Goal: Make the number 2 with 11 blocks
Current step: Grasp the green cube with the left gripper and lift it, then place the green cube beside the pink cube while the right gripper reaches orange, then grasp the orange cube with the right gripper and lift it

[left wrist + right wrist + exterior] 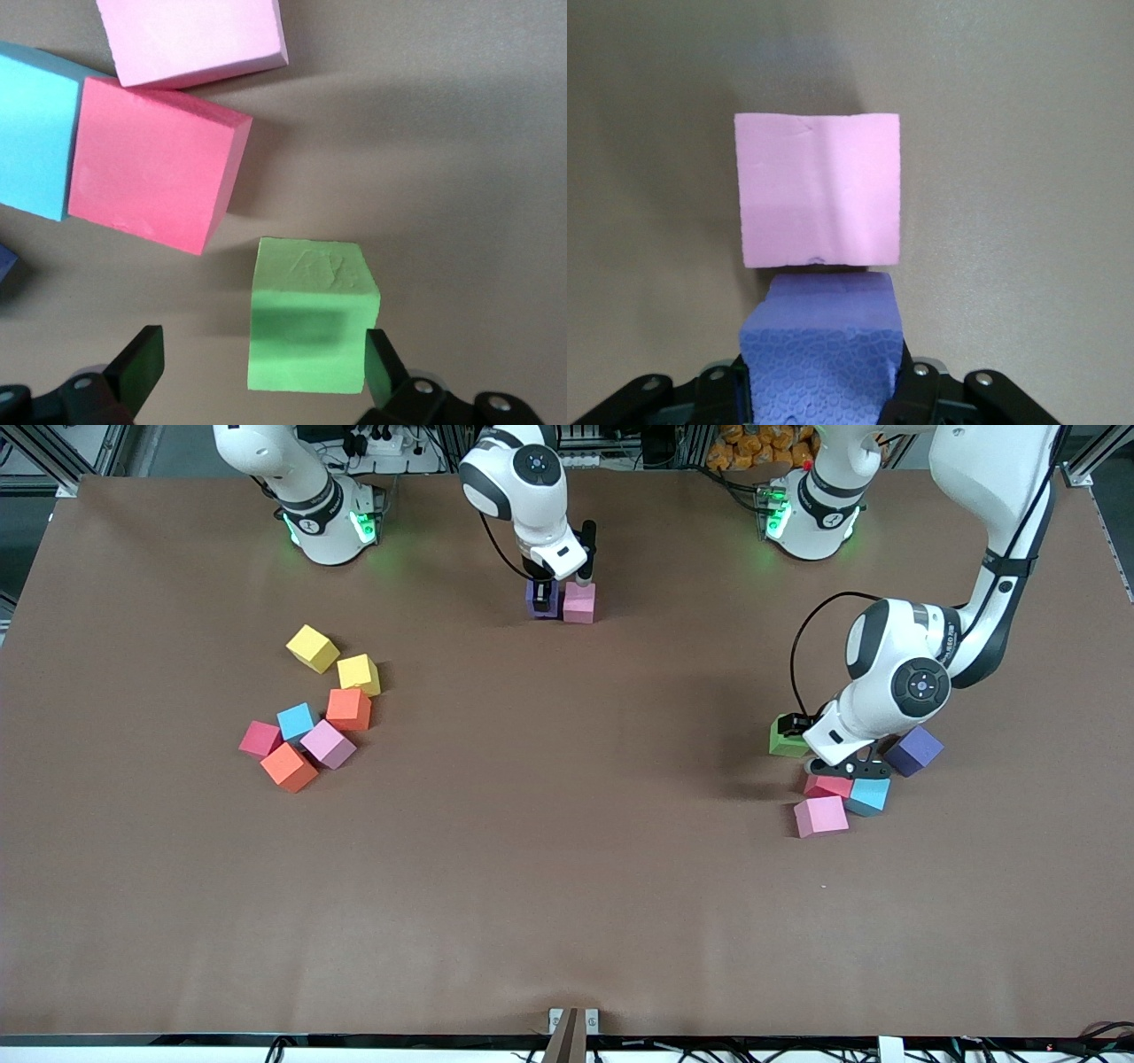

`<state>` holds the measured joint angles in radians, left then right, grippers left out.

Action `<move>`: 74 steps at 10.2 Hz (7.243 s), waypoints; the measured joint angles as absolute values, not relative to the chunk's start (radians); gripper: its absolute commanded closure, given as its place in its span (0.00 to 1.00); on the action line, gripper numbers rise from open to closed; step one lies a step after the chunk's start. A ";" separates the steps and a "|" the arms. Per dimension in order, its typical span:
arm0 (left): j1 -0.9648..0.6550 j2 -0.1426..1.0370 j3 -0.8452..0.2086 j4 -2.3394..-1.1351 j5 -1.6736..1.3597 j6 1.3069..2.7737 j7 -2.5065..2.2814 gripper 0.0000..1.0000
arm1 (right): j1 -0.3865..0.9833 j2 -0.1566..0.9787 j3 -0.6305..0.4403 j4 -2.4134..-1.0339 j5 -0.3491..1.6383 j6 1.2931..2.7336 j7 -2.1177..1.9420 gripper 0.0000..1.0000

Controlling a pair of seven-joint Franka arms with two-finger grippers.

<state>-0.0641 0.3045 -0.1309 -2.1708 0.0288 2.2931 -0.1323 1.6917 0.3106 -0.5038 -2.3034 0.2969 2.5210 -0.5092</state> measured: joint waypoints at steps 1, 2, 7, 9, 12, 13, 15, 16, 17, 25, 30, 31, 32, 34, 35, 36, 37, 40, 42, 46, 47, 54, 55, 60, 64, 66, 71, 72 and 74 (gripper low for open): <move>-0.066 0.310 -0.132 -2.171 0.029 2.293 -0.134 0.00 | 1.693 0.313 -0.503 -2.303 0.297 2.522 -0.497 1.00; -0.070 0.318 -0.133 -2.171 0.029 2.294 -0.134 0.00 | 1.693 0.315 -0.503 -2.303 0.297 2.522 -0.489 1.00; -0.088 0.346 -0.135 -2.171 0.029 2.307 -0.135 0.00 | 1.695 0.345 -0.492 -2.306 0.297 2.578 -0.460 1.00; -0.092 0.355 -0.135 -2.171 0.029 2.314 -0.135 0.17 | 1.698 0.365 -0.477 -2.306 0.297 2.602 -0.438 1.00; -0.093 0.373 -0.135 -2.171 0.029 2.325 -0.135 0.74 | 1.698 0.365 -0.477 -2.306 0.297 2.603 -0.430 0.75; -0.093 0.373 -0.135 -2.170 0.029 2.326 -0.135 0.91 | 1.698 0.365 -0.477 -2.306 0.297 2.603 -0.411 0.01; -0.093 0.371 -0.135 -2.169 0.029 2.326 -0.135 1.00 | 1.698 0.365 -0.476 -2.305 0.297 2.603 -0.393 0.00; -0.094 0.366 -0.137 -2.168 0.029 2.324 -0.143 1.00 | 1.699 0.366 -0.471 -2.305 0.297 2.603 -0.390 0.00; -0.105 0.353 -0.138 -2.169 0.026 2.319 -0.189 1.00 | 1.699 0.366 -0.468 -2.305 0.297 2.603 -0.384 0.00; -0.173 0.178 -0.218 -2.272 -0.234 2.297 -0.693 1.00 | 1.692 0.289 -0.562 -2.289 0.297 2.493 -0.475 0.00; -0.163 0.089 -0.345 -2.345 -0.260 2.350 -1.210 1.00 | 1.611 0.225 -0.785 -2.284 0.296 2.343 -0.577 0.00; -0.164 0.089 -0.383 -2.369 -0.260 2.396 -1.308 1.00 | 1.523 0.226 -0.792 -2.275 0.294 2.327 -0.588 0.00; -0.164 0.089 -0.418 -2.397 -0.260 2.442 -1.401 1.00 | 1.429 0.227 -0.794 -2.262 0.291 2.307 -0.617 0.00; -0.163 0.091 -0.495 -2.440 -0.261 2.515 -1.585 1.00 | 1.260 0.227 -0.798 -2.232 0.290 2.271 -0.705 0.00; -0.162 0.091 -0.542 -2.447 -0.261 2.530 -1.677 1.00 | 1.187 0.230 -0.799 -2.196 0.288 2.202 -0.754 0.00; -0.162 0.091 -0.588 -2.447 -0.261 2.532 -1.766 1.00 | 1.126 0.244 -0.800 -2.141 0.287 2.120 -0.799 0.00; -0.162 0.092 -0.627 -2.448 -0.261 2.533 -1.849 1.00 | 1.076 0.267 -0.801 -2.097 0.287 2.088 -0.817 0.00; -0.164 0.106 -0.703 -2.454 -0.261 2.552 -2.048 1.00 | 0.928 0.323 -0.800 -2.060 0.287 2.153 -0.836 0.00; -0.167 0.134 -0.725 -2.458 -0.261 2.553 -2.110 1.00 | 0.848 0.339 -0.800 -2.060 0.287 2.194 -0.845 0.00; -0.217 0.196 -0.747 -2.460 -0.261 2.561 -2.188 1.00 | 0.720 0.427 -0.754 -2.064 0.372 2.244 -0.974 0.00; -0.222 0.205 -0.756 -2.460 -0.261 2.562 -2.197 1.00 | 0.694 0.457 -0.734 -2.065 0.426 2.250 -1.020 0.00; -0.238 0.281 -0.779 -2.460 -0.303 2.661 -2.199 1.00 | 0.632 0.542 -0.690 -2.065 0.549 2.291 -1.143 0.00; -0.238 0.292 -0.779 -2.461 -0.303 2.668 -2.199 1.00 | 0.627 0.559 -0.690 -2.065 0.602 2.291 -1.197 0.00; -0.239 0.317 -0.780 -2.461 -0.303 2.686 -2.199 1.00 | 0.622 0.597 -0.684 -2.054 0.650 2.302 -1.258 0.84; -0.240 0.323 -0.781 -2.461 -0.303 2.687 -2.199 1.00 | 0.622 0.596 -0.682 -1.985 0.650 2.240 -1.262 0.92; -0.240 0.324 -0.781 -2.460 -0.303 2.687 -2.199 1.00 | 0.622 0.594 -0.685 -1.898 0.650 2.151 -1.261 0.92; -0.240 0.335 -0.781 -2.459 -0.303 2.707 -2.199 1.00 | 0.677 0.592 -0.683 -1.764 0.640 2.070 -1.082 0.93; -0.240 0.337 -0.781 -2.459 -0.303 2.707 -2.199 0.84 | 0.711 0.591 -0.683 -1.754 0.630 2.037 -0.982 0.93; -0.240 0.345 -0.782 -2.458 -0.303 2.708 -2.199 0.00 | 0.789 0.586 -0.683 -1.747 0.620 1.994 -0.783 0.92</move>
